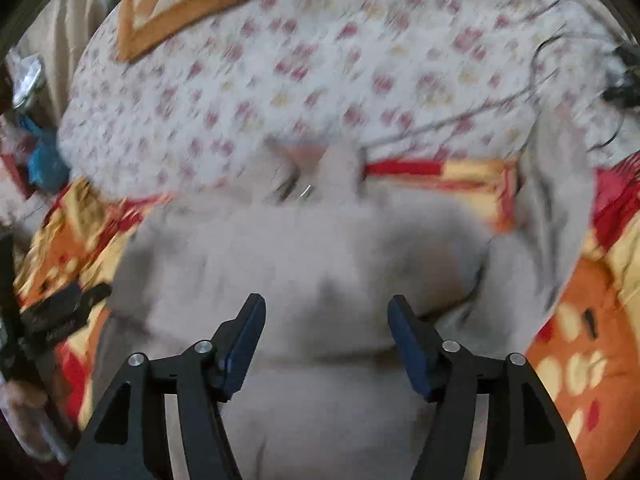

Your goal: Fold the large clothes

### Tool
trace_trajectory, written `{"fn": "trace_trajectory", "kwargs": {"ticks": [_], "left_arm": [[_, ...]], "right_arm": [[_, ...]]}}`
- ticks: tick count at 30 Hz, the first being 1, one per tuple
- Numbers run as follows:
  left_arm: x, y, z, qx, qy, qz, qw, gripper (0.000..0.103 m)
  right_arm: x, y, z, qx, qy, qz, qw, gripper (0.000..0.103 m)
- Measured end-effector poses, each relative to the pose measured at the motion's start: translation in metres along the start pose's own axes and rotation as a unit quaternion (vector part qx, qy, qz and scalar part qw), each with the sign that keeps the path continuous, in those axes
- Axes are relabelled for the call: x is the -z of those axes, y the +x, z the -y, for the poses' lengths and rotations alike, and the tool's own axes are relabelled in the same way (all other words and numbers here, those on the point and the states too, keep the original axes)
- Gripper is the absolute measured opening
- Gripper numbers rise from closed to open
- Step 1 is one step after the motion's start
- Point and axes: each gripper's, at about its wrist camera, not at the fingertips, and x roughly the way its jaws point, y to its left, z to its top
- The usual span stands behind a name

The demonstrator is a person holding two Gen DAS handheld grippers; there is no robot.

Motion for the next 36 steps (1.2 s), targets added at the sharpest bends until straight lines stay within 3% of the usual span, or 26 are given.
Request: {"fn": "trace_trajectory", "kwargs": {"ticks": [2, 6, 9, 12, 16, 19, 21, 23, 26, 30, 36], "left_arm": [[0.001, 0.013, 0.008, 0.003, 0.003, -0.009, 0.9999, 0.082], [0.013, 0.045, 0.019, -0.007, 0.021, -0.039, 0.999, 0.082], [0.017, 0.048, 0.02, -0.009, 0.035, -0.031, 0.9989, 0.083], [0.011, 0.04, 0.013, 0.007, 0.018, -0.032, 0.9993, 0.083], [0.008, 0.031, 0.004, 0.024, -0.009, -0.024, 0.9994, 0.083], [0.009, 0.032, 0.003, 0.024, -0.01, -0.026, 0.9993, 0.083], [0.01, 0.032, 0.005, 0.02, -0.002, -0.027, 0.9994, 0.083], [0.011, 0.031, 0.006, 0.019, 0.004, -0.027, 0.9995, 0.083], [0.011, 0.03, 0.006, 0.022, 0.0, -0.026, 0.9994, 0.083], [0.01, 0.03, 0.005, 0.026, -0.007, -0.025, 0.9993, 0.083], [0.01, 0.034, 0.004, 0.026, -0.01, -0.027, 0.9992, 0.083]], "right_arm": [[-0.006, 0.017, 0.01, 0.022, 0.003, -0.008, 1.0, 0.066], [0.0, 0.07, 0.029, 0.046, -0.001, -0.067, 0.997, 0.063], [-0.002, 0.055, 0.029, 0.03, -0.021, -0.054, 0.998, 0.063], [-0.014, 0.023, 0.05, 0.013, 0.005, -0.019, 1.0, 0.066], [-0.032, 0.003, 0.103, 0.068, 0.051, 0.014, 0.996, 0.07], [-0.035, 0.016, 0.156, 0.093, 0.11, -0.013, 0.989, 0.07], [-0.026, 0.032, 0.187, 0.104, 0.139, -0.056, 0.983, 0.067], [-0.014, 0.035, 0.202, 0.112, 0.155, -0.076, 0.979, 0.067], [-0.006, 0.016, 0.215, 0.09, 0.174, -0.044, 0.98, 0.068], [-0.025, -0.007, 0.212, 0.078, 0.169, 0.012, 0.982, 0.07], [-0.066, 0.008, 0.194, 0.072, 0.141, 0.04, 0.987, 0.07]]}}
